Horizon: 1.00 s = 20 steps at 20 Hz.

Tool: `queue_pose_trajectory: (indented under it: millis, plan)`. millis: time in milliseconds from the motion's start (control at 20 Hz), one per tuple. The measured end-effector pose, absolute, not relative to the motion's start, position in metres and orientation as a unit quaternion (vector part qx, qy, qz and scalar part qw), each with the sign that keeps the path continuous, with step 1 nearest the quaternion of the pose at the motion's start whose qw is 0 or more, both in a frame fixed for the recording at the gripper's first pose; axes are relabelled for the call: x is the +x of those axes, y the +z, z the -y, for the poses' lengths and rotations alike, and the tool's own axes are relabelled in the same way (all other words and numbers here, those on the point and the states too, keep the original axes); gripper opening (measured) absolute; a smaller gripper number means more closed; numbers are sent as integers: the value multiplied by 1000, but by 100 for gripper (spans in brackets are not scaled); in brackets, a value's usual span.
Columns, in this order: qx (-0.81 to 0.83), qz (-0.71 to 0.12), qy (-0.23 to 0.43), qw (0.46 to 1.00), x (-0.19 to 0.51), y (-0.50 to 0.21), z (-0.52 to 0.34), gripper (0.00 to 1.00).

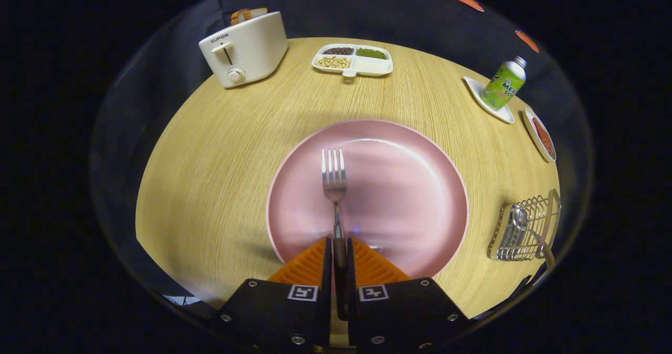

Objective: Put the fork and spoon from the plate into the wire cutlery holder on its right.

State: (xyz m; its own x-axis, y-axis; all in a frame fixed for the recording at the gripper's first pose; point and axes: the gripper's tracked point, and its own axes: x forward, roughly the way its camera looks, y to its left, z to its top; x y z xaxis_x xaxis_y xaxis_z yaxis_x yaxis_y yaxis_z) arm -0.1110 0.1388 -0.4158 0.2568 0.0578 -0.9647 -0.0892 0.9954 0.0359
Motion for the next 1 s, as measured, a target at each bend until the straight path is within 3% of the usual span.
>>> queue_pose_trajectory:
  millis: [150, 350, 1000]
  plan:
    - [-15, -611, 56, 790, -113, -414, -136, 7]
    - [-4, -600, 43, 799, -114, -399, -116, 6]
    - [37, -537, -97, 837, -119, -305, 24, 6]
